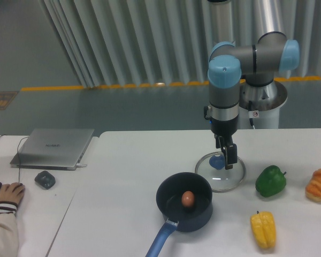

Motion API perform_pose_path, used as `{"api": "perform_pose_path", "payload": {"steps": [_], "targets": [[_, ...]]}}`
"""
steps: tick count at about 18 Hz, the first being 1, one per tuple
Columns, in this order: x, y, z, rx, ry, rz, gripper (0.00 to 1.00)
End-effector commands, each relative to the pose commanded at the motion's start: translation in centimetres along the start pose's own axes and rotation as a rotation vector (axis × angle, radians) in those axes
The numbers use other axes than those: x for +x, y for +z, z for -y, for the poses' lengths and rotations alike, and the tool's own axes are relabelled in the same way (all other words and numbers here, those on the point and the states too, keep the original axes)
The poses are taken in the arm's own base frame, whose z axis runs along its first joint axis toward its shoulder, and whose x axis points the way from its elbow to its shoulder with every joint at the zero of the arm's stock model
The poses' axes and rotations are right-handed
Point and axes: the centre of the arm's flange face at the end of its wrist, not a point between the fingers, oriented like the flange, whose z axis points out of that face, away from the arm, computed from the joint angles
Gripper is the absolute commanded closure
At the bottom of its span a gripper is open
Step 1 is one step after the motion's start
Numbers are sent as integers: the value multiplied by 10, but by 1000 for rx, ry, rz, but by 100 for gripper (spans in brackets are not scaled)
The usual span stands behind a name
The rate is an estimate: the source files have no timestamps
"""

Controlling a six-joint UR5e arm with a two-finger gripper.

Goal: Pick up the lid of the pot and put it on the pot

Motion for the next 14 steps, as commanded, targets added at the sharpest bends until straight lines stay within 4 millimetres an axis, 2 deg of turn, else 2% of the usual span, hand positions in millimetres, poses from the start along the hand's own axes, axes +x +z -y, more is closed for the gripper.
{"api": "perform_pose_path", "payload": {"steps": [8,12,14], "targets": [[-4,-10,-4,3,-5,13,0],[-11,-26,-23,-8,68,-34,0],[-12,-33,-25,-11,76,-42,0]]}}
